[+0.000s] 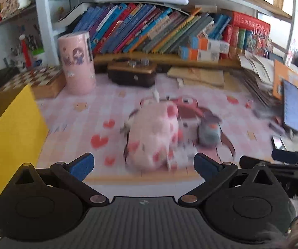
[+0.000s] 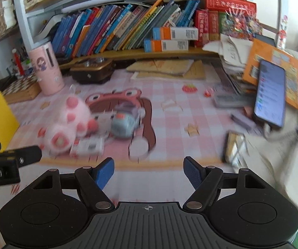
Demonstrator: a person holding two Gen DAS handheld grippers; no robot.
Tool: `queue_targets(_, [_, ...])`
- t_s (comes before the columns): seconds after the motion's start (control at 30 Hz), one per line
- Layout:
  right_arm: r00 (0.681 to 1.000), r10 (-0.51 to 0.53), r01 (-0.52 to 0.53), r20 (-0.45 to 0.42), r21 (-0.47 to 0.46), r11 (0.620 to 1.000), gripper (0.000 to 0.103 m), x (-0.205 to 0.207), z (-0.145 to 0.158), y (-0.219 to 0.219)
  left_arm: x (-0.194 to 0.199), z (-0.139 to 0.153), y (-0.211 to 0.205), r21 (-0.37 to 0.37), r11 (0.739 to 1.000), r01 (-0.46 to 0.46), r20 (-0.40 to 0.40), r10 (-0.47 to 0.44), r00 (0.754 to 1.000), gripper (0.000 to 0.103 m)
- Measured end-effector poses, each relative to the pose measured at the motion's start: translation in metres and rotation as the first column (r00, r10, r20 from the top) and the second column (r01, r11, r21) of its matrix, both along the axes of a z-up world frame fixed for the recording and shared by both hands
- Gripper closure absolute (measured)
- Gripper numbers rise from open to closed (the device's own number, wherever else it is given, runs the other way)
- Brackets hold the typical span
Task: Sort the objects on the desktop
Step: 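Grasp the grey-blue toy car with the right gripper while the left gripper grasps the pink plush pig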
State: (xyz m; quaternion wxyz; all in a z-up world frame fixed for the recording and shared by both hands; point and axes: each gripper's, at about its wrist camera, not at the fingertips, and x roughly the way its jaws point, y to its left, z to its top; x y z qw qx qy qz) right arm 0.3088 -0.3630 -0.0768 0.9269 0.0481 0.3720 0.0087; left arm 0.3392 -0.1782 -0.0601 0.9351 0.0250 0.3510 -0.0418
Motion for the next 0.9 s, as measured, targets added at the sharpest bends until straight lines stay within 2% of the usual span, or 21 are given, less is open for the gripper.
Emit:
queue_targets(0.17, [0.998,0.054,-0.054,0.034,-0.006,0.999,0.028,0.041,-0.01,0.002,0.046,-0.007,-0.005,0.008,1.0,0.021,0.013,-0.022,1.0,0.0])
queue_targets(0.33, [0.993,0.109,-0.108,0.035,-0.011,0.994,0.029,0.07,-0.02,0.012,0.074,-0.014,-0.007,0.005,0.999,0.044,-0.005,-0.044,0.999,0.0])
queue_targets(0.53, [0.993,0.121,-0.121,-0.016,-0.004,0.993,0.048,0.1,-0.042,0.026,0.089,-0.023,-0.012,0.012,0.998,0.06,-0.034,-0.059,0.998,0.0])
queue_targets(0.67, [0.993,0.122,-0.122,-0.009,0.007,0.993,0.06,0.099,-0.043,0.022,0.096,-0.033,-0.019,0.009,0.996,0.086,-0.069,-0.085,0.994,0.002])
queue_targets(0.77, [0.995,0.098,-0.098,-0.021,0.006,0.995,0.061,0.092,-0.042,0.011,0.102,-0.041,-0.025,0.001,0.995,0.098,-0.096,-0.097,0.991,0.003])
queue_targets(0.83, [0.997,0.077,-0.077,-0.026,0.001,0.997,0.061,0.086,-0.041,0.003,0.104,-0.046,-0.031,0.013,0.994,0.108,-0.112,-0.105,0.988,0.009])
queue_targets(0.9, [0.998,0.053,-0.054,-0.032,-0.007,0.999,0.061,0.079,-0.041,-0.004,0.105,-0.052,-0.037,0.061,0.991,0.116,-0.128,-0.107,0.986,0.017])
